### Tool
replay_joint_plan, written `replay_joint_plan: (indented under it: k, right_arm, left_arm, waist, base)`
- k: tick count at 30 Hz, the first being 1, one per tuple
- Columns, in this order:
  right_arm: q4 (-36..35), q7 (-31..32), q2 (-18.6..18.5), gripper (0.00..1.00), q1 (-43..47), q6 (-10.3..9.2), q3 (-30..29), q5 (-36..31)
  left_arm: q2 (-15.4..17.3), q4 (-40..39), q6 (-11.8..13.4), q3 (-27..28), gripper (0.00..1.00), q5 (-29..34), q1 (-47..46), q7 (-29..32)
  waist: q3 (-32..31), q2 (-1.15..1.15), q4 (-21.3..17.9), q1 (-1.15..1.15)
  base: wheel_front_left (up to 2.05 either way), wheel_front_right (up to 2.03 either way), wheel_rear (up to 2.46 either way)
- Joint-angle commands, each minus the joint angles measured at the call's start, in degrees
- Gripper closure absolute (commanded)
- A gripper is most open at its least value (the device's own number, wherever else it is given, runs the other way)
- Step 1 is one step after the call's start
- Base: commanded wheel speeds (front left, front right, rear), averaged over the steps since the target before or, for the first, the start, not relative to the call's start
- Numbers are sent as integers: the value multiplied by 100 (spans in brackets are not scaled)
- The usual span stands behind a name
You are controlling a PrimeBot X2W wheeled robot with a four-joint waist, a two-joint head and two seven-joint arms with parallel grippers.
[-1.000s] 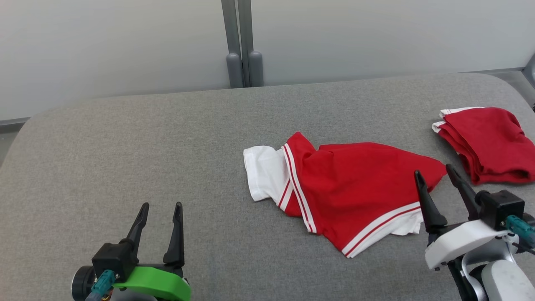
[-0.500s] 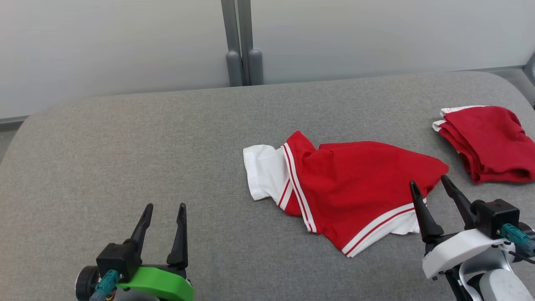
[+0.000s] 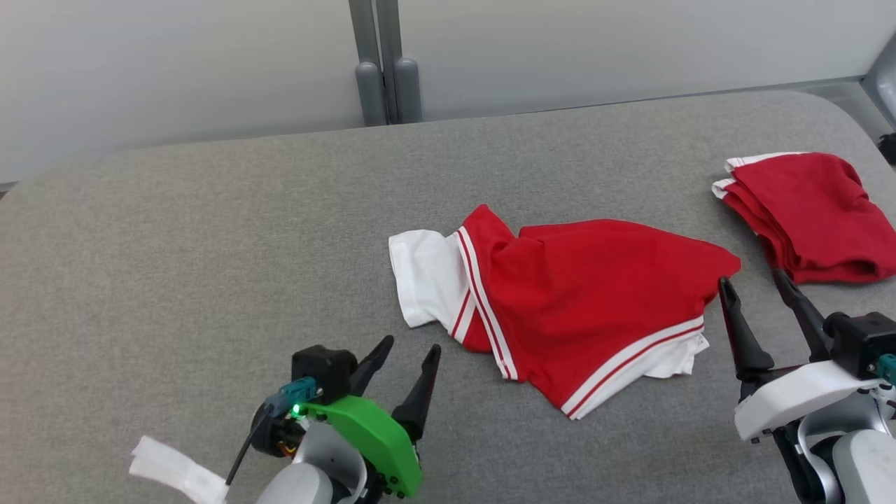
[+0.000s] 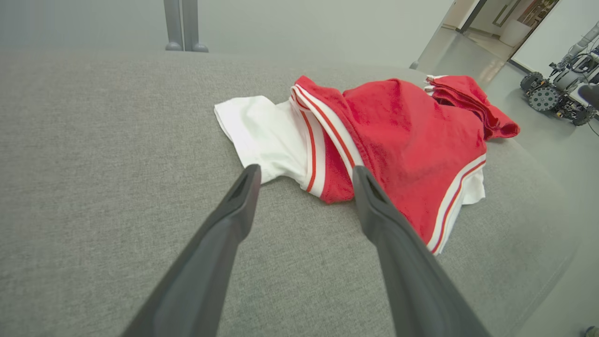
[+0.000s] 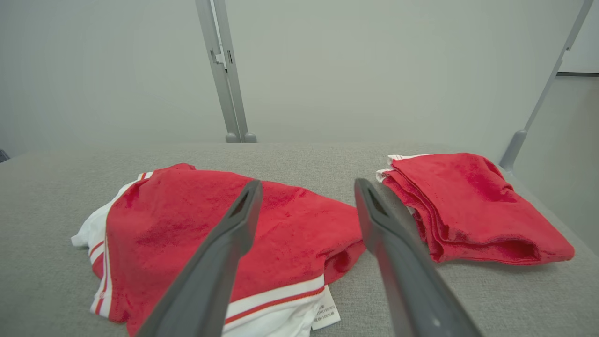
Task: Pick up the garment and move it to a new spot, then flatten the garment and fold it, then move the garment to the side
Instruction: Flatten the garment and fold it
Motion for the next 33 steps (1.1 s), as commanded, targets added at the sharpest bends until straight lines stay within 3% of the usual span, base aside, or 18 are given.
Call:
replay_joint_plan:
  k: [1, 10, 19, 20, 22, 23, 33]
  right_arm:
    - [-32, -36, -41, 0, -106, -9, -57, 59]
    - [85, -190, 35, 0, -386, -9, -129, 79]
    - [349, -355, 105, 0, -557, -9, -11, 97]
    - [369, -365, 106, 0, -575, -9, 0, 103]
    - [409, -381, 98, 0, -583, -9, 12, 107]
    - [434, -393, 91, 0, -572, -9, 8, 110]
    - [525, -420, 75, 0, -416, -9, -77, 112]
  left_arm:
    - [-74, 136, -101, -77, 0, -167, -176, 199]
    - [-312, 1142, -362, -569, 0, -698, -805, 767]
    - [-355, 1999, -445, -954, 0, -1043, -1283, 637]
    - [-356, 2021, -450, -1012, 4, -1123, -1319, 609]
    - [-359, 2015, -456, -1147, 73, -1246, -1380, 527]
    - [-360, 2009, -461, -1208, 100, -1320, -1413, 468]
    - [-357, 1728, -332, -1433, 100, -1489, -1427, -72]
  waist:
    - [241, 0, -223, 0]
    - [726, 0, -712, 0]
    - [828, 0, -863, 0]
    - [823, 0, -868, 0]
    - [800, 0, -865, 0]
    - [775, 0, -851, 0]
    - [438, 0, -558, 0]
  base:
    - [0, 0, 0]
    - [0, 0, 0]
    - [0, 0, 0]
    - [0, 0, 0]
    - [0, 0, 0]
    - [0, 0, 0]
    - [0, 0, 0]
